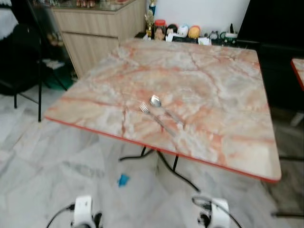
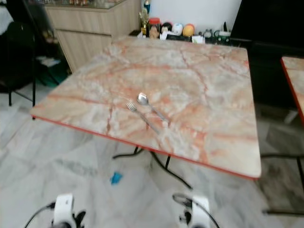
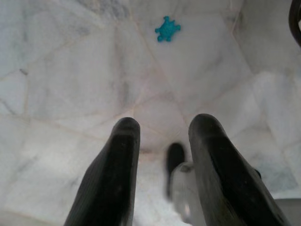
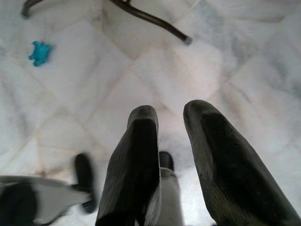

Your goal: Setting the table

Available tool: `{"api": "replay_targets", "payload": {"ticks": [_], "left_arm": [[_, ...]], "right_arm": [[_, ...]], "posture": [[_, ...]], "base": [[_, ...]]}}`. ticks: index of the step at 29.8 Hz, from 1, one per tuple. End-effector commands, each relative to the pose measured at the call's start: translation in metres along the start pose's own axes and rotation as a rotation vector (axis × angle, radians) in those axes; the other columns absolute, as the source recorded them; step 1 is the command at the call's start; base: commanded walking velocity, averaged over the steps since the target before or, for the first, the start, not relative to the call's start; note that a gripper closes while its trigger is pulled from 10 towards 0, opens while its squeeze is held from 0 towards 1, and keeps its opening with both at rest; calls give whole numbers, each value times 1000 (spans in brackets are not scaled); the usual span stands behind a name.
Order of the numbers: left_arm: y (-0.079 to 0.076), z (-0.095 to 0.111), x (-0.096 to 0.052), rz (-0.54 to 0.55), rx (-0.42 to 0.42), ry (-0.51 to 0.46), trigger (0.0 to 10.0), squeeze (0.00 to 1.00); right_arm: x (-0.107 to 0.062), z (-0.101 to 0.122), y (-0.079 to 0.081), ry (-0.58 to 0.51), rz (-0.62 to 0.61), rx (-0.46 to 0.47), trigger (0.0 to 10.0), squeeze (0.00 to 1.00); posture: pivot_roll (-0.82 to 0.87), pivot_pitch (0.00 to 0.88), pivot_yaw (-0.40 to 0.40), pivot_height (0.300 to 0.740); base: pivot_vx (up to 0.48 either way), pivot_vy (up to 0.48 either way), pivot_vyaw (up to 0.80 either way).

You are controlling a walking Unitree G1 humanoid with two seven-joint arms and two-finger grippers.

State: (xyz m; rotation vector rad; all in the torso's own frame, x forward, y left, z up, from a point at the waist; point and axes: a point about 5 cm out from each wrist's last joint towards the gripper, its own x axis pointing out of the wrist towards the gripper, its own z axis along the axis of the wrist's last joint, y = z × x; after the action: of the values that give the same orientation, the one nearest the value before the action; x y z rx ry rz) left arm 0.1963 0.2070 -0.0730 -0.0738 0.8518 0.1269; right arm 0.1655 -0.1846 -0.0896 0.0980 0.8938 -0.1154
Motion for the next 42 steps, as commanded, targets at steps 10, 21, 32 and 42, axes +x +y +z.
{"api": "replay_targets", "payload": {"ticks": [10,21,32,42], "left_arm": [[3,0,0,12,12,3,10000,0],[1,3,0,8,24,-11,10000,0],[-1,5,1,1,52,-24,10000,0],[-1,5,1,10,67,-20,10000,0]], "right_arm": [[2,7,6,-23,15,8,10000,0],[2,8,5,-38,15,11,10000,0],[2,8,5,-42,12,13,10000,0],[2,9,5,-42,15,7,10000,0]], "posture": [[66,0,-2,736],[62,0,-2,736],[60,2,-3,736],[57,5,-4,736]], "base": [[0,296,0],[0,51,0],[0,0,0],[0,-49,0]]}}
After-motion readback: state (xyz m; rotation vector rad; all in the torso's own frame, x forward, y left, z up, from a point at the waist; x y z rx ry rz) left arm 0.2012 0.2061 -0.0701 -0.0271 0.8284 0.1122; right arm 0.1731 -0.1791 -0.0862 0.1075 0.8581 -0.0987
